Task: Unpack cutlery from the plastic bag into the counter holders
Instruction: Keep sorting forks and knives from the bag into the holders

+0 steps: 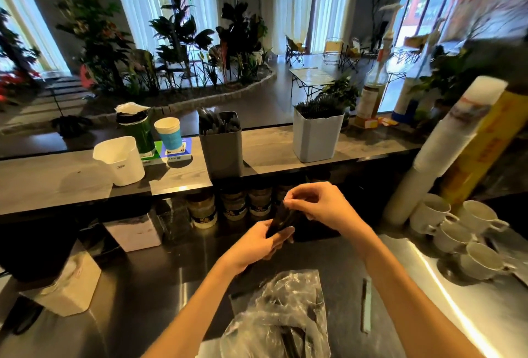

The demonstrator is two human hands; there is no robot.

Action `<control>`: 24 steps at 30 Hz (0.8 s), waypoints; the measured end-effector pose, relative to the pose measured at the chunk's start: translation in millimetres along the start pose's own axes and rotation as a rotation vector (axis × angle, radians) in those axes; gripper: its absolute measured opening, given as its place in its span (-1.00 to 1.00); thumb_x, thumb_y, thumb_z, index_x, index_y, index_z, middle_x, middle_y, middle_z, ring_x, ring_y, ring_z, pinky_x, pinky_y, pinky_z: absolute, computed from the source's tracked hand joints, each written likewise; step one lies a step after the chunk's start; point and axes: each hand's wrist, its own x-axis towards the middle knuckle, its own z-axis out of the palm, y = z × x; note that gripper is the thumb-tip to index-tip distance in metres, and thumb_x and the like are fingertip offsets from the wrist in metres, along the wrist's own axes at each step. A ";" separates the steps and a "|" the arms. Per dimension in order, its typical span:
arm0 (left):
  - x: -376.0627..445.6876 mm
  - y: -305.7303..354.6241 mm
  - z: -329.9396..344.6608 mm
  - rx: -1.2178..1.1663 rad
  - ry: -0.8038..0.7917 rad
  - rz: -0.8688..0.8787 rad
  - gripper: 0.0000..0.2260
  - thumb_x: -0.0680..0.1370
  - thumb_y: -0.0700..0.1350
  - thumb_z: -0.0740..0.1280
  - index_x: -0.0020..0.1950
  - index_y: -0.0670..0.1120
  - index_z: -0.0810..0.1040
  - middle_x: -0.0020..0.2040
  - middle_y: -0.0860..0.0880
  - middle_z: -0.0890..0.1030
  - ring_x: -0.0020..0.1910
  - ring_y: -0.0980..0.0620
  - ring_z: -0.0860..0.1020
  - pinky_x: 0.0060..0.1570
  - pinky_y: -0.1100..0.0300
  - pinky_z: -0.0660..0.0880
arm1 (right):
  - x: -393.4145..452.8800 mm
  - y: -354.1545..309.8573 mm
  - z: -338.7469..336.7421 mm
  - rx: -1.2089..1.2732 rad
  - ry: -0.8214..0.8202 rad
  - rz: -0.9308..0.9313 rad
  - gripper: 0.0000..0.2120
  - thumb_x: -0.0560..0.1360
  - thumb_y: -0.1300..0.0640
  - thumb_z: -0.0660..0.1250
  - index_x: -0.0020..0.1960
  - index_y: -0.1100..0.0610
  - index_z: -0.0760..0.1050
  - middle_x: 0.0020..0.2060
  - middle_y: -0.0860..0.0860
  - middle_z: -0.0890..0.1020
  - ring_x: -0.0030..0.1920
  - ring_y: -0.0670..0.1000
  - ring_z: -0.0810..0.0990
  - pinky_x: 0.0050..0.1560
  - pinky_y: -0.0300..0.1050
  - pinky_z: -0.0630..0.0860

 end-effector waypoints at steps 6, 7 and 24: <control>40.7 37.2 -24.8 0.123 -0.077 0.043 -0.78 0.63 0.08 0.30 0.05 -0.05 0.59 -0.31 0.07 0.47 -0.39 0.17 0.36 -0.38 0.28 0.27 | 33.6 -18.7 -63.4 0.119 0.101 -0.006 -0.92 0.50 0.04 0.50 -0.04 0.03 0.72 -0.24 -0.05 0.73 -0.34 0.12 0.54 -0.36 -0.25 0.46; 47.4 45.7 -28.5 0.130 -0.088 0.052 -0.78 0.63 0.08 0.29 0.04 -0.06 0.58 -0.32 0.07 0.47 -0.40 0.17 0.36 -0.38 0.29 0.27 | 39.5 -22.0 -72.1 0.158 0.112 -0.009 -0.92 0.51 0.06 0.50 -0.03 0.05 0.72 -0.26 -0.03 0.72 -0.36 0.03 0.48 -0.38 -0.26 0.41; 126.2 112.9 -82.1 -0.165 0.157 0.169 -0.65 0.70 0.08 0.11 0.02 -0.16 0.50 -0.40 0.08 0.26 -0.48 0.12 0.20 -0.47 0.27 0.17 | 193.3 -40.8 -170.7 -0.288 0.678 -0.227 -0.83 0.55 0.10 0.45 0.07 0.18 0.68 -0.10 0.00 0.69 -0.09 -0.06 0.62 0.04 -0.16 0.59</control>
